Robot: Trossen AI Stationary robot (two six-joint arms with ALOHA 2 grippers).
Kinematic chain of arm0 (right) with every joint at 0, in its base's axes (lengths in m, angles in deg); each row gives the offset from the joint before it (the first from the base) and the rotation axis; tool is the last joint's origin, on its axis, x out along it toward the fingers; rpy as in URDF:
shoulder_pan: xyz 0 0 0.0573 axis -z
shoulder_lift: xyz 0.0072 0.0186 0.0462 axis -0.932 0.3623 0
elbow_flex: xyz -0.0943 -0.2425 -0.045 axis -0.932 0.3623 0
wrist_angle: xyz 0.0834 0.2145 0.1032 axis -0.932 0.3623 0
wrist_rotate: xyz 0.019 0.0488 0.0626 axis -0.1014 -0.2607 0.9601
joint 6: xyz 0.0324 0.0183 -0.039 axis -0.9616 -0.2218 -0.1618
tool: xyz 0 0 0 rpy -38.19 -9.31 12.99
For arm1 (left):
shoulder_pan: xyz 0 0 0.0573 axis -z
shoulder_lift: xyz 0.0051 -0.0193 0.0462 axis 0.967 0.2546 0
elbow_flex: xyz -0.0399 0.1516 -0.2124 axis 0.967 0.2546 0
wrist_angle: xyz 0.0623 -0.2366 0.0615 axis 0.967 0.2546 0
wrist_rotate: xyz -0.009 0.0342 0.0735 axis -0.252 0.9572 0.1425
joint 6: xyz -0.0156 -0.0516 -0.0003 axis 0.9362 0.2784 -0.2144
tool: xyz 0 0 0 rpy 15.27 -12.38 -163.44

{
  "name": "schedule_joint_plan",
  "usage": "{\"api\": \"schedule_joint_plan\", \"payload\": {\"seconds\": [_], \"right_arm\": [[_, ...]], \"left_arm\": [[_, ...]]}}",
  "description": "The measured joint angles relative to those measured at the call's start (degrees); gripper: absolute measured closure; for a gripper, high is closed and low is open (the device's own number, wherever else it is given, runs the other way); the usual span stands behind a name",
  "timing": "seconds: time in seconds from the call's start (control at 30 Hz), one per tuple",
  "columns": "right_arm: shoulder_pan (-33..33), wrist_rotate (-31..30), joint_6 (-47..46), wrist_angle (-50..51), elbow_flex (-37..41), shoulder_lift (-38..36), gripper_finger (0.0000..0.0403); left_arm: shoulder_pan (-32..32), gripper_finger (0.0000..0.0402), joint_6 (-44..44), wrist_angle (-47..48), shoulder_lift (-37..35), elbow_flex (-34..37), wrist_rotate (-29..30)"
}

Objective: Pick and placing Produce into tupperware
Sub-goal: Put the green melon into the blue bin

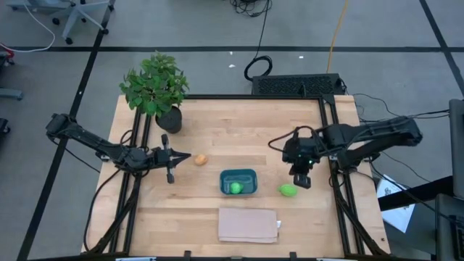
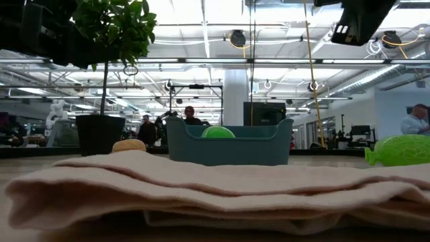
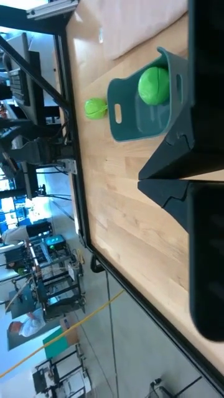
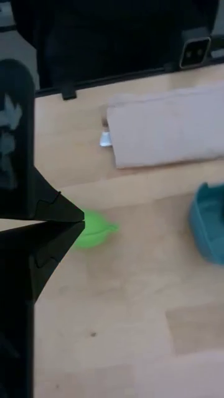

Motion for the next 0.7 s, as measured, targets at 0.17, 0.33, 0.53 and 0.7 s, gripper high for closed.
{"api": "schedule_joint_plan", "payload": {"seconds": [0.17, 0.33, 0.53, 0.7], "right_arm": [[-3.1, -0.1, 2.1, -0.7, 0.0, 1.8, 0.0403], [-4.2, -0.1, -0.4, 0.0, 0.0, 4.0, 0.0403], [-4.1, -0.1, -2.2, 2.7, 0.0, 5.2, 0.0403], [-4.1, 0.0, -3.4, 4.6, 0.0, 5.6, 0.0403]], "left_arm": [[0.0, 0.0393, -0.1, -0.1, 0.0, 0.0, 0.0], [0.0, 0.0377, 0.0, -0.1, 0.0, 0.0, 0.0], [0.0, 0.0377, 0.0, -0.1, 0.0, 0.0, 0.0], [0.0, 0.0391, 0.0, -0.1, 0.0, 0.0, 0.0]]}}
